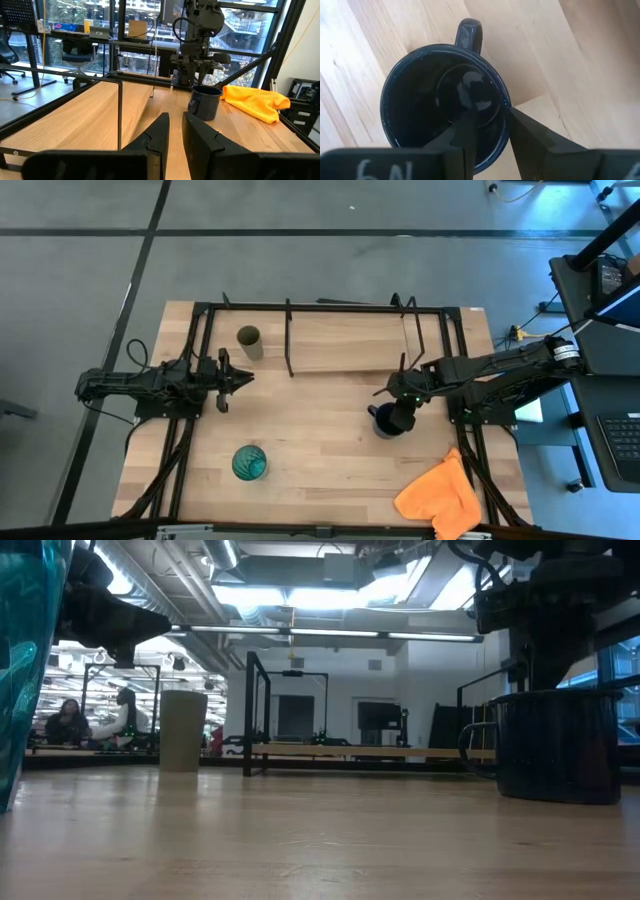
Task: Stack small to large cups/mugs on shelf
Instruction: Put the blue mug on the shelf
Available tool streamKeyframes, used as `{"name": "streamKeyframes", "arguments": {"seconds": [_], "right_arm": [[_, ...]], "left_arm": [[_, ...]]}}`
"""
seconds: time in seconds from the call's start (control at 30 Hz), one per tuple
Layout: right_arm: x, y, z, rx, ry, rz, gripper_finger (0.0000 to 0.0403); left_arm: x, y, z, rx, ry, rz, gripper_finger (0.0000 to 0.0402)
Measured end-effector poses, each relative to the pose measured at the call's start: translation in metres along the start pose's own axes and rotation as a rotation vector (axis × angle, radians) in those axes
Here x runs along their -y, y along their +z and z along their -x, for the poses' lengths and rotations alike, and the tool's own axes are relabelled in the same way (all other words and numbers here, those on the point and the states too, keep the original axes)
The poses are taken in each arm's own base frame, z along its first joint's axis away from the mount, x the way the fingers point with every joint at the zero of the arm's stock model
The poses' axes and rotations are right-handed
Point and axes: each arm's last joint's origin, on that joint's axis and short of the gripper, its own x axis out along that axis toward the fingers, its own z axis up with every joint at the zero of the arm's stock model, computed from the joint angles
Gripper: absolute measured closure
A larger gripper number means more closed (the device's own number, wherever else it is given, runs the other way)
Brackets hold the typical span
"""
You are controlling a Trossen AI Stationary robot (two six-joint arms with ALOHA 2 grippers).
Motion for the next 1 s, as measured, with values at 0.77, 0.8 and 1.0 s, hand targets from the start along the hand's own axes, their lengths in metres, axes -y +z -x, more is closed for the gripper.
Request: {"name": "streamKeyframes", "arguments": {"seconds": [0.77,0.8,1.0], "right_arm": [[-0.026,0.038,-0.032,-0.009,0.054,0.418,0.0294],[-0.027,0.039,-0.03,-0.002,0.048,0.419,0.0294],[-0.029,0.049,-0.011,0.042,0.073,0.384,0.0294]], "left_arm": [[0.0,0.0,0.0,0.0,0.0,0.0,0.0355],[0.0,0.0,0.0,0.0,0.0,0.0,0.0355],[0.0,0.0,0.0,0.0,0.0,0.0,0.0355]]}}
